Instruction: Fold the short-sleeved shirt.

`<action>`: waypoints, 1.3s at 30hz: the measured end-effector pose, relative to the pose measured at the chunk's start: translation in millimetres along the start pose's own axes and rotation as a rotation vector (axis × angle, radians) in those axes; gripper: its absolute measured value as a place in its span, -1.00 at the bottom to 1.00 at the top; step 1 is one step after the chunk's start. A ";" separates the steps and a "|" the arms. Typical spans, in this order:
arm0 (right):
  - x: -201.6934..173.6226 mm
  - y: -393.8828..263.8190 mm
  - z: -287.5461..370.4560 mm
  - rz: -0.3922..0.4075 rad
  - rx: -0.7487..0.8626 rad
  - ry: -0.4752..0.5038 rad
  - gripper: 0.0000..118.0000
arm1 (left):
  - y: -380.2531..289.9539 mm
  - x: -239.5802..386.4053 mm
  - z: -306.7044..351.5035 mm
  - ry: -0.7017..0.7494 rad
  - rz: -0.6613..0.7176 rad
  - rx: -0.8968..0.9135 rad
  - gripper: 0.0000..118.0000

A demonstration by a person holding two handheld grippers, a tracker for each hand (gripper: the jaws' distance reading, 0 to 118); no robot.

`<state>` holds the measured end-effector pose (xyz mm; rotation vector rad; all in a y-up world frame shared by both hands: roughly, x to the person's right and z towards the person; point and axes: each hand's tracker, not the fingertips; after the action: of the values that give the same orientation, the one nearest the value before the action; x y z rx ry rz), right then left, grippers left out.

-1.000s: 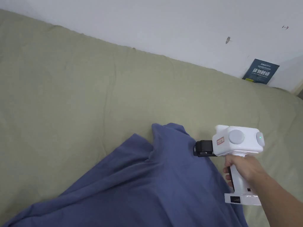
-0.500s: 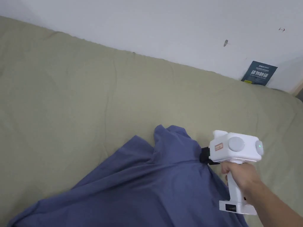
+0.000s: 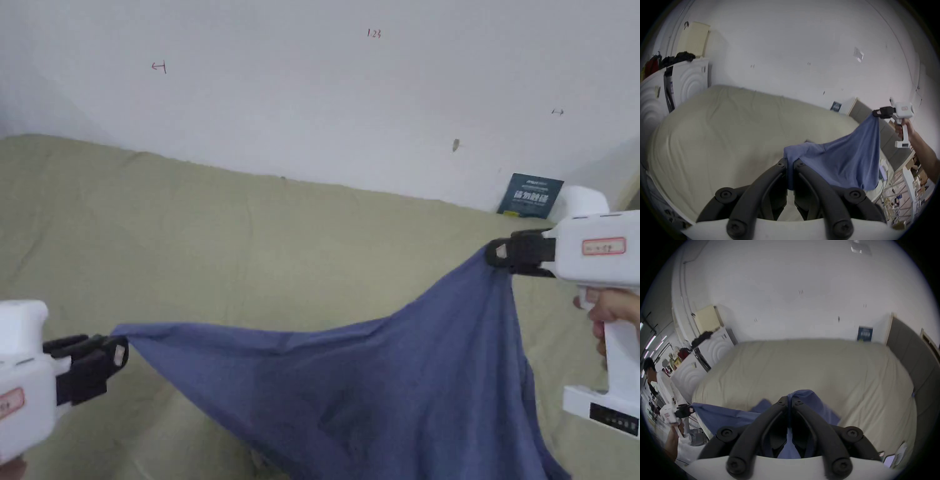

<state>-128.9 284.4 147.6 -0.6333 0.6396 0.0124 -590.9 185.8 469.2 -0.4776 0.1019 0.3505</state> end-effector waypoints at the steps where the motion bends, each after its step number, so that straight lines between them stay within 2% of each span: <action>1: 1.0 14.4 19.3 -0.007 0.042 -0.017 -0.93 | 19.2 3.9 -2.0 0.006 -0.013 0.033 -0.96; 7: 7.1 101.3 83.0 0.037 0.232 -0.062 -0.93 | 143.6 24.1 -11.9 -0.052 0.037 0.178 -0.96; 12: 7.2 166.0 112.3 0.004 0.408 -0.097 -0.93 | 240.1 60.8 -17.0 -0.005 -0.011 0.266 -0.96; 13: -8.5 172.4 119.2 0.001 0.441 -0.096 -0.93 | 257.3 69.3 -18.1 0.018 -0.041 0.281 -0.96; 19: -2.5 220.0 129.0 -0.041 0.584 -0.099 -0.93 | 335.9 88.2 -28.3 0.106 -0.097 0.357 -0.96; 23: 2.9 236.5 124.5 -0.047 0.602 -0.099 -0.93 | 345.9 106.6 -27.9 0.140 -0.093 0.385 -0.96; 27: 3.7 223.7 95.2 -0.054 0.600 -0.120 -0.93 | 340.9 98.8 -54.5 0.162 -0.091 0.374 -0.96; 29: 18.5 218.9 72.4 -0.075 0.592 -0.122 -0.93 | 344.7 72.0 -96.9 0.163 -0.079 0.354 -0.96; 35: 51.9 177.3 -1.9 -0.124 0.537 -0.151 -0.93 | 285.4 37.1 -167.9 0.187 -0.026 0.282 -0.96; 37: 62.2 160.8 -20.2 -0.173 0.502 -0.119 -0.93 | 260.2 28.3 -189.9 0.200 -0.029 0.268 -0.96; 39: 65.6 145.3 -32.0 -0.180 0.489 -0.126 -0.93 | 239.4 17.8 -204.9 0.202 -0.011 0.281 -0.96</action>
<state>-122.7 373.0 11.4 -0.2125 0.4382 -0.2634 -661.8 294.2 181.3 -0.2344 0.3397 0.2712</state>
